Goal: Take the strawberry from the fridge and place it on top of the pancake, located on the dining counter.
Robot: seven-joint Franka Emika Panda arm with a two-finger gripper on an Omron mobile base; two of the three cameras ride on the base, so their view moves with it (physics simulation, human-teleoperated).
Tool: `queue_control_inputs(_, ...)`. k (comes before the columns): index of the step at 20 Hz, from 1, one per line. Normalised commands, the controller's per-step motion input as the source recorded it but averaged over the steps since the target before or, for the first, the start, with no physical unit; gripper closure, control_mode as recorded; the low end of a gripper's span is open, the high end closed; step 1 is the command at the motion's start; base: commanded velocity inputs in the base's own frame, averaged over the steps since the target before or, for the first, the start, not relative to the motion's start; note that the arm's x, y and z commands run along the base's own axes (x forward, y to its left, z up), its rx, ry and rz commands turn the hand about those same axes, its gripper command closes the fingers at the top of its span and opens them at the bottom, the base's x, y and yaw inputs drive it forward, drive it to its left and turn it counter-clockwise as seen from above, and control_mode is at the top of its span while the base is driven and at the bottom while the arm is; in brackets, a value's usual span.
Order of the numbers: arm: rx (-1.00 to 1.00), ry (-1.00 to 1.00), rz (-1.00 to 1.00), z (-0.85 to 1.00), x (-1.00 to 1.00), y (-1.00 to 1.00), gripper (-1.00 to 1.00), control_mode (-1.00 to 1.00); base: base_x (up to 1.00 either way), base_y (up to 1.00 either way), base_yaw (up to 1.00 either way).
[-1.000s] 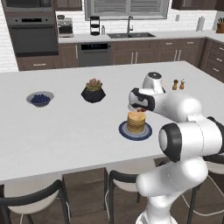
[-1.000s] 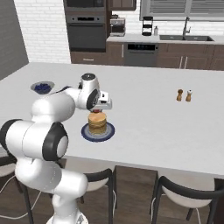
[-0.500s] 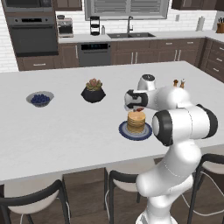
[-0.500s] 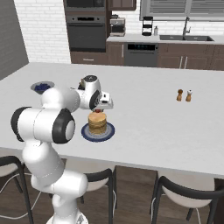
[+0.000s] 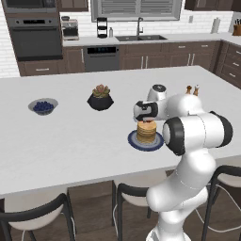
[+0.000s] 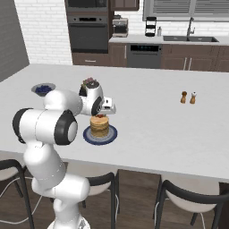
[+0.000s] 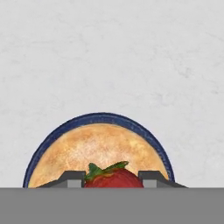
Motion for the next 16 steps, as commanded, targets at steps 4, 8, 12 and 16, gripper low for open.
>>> queue_control_inputs(4,0.00,-0.02,0.00,-0.09,0.00,0.00,1.00,-1.00,0.00,0.00,0.00)
queue_control_inputs(8,0.00,0.00,0.00,-0.03,0.00,0.00,1.00,-1.00,0.00,0.00,0.00)
queue_control_inputs(12,0.00,0.00,0.00,0.00,0.08,0.00,1.00,-1.00,0.00,0.00,0.00)
queue_control_inputs(16,0.00,0.00,0.00,0.00,0.26,0.00,1.00,-1.00,0.00,0.00,0.00)
